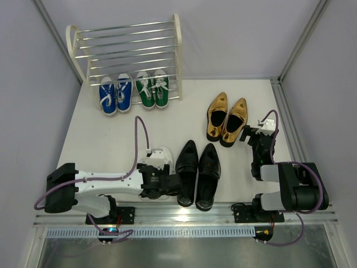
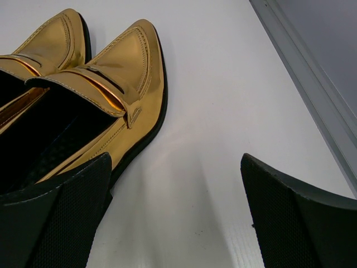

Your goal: Place and organize the shoes onto the shoe shelf

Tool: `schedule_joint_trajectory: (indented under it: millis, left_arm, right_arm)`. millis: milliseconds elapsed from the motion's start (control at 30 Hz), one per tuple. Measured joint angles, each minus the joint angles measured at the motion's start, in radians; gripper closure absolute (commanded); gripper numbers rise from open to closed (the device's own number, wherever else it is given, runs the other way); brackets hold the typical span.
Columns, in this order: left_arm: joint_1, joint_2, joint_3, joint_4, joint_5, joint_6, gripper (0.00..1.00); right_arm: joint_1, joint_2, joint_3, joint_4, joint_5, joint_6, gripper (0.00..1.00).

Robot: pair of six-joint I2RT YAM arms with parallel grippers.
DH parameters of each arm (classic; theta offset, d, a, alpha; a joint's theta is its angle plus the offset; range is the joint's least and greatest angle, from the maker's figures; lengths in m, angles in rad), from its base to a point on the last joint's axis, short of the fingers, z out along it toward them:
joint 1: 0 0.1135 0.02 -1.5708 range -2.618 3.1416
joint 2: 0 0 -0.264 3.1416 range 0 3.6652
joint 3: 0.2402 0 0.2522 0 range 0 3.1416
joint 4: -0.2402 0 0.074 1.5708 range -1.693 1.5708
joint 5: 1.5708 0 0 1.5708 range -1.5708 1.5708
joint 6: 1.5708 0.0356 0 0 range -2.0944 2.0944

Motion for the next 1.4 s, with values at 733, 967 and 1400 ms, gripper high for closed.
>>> schedule_joint_trajectory:
  millis: [733,967,1400]
  left_arm:
    - [0.072,-0.117,-0.108,0.109,-0.072,0.058,1.0]
    - [0.476,-0.298,0.01,0.379,-0.095,0.555,1.0]
    - [1.055,0.139,0.506,0.538,0.321,1.004,1.0]
  right_arm:
    - [0.0,0.0,0.0,0.0,0.0,0.0,0.03]
    - [0.0,0.0,0.0,0.0,0.0,0.0,0.03]
    - [0.0,0.0,0.0,0.0,0.0,0.0,0.03]
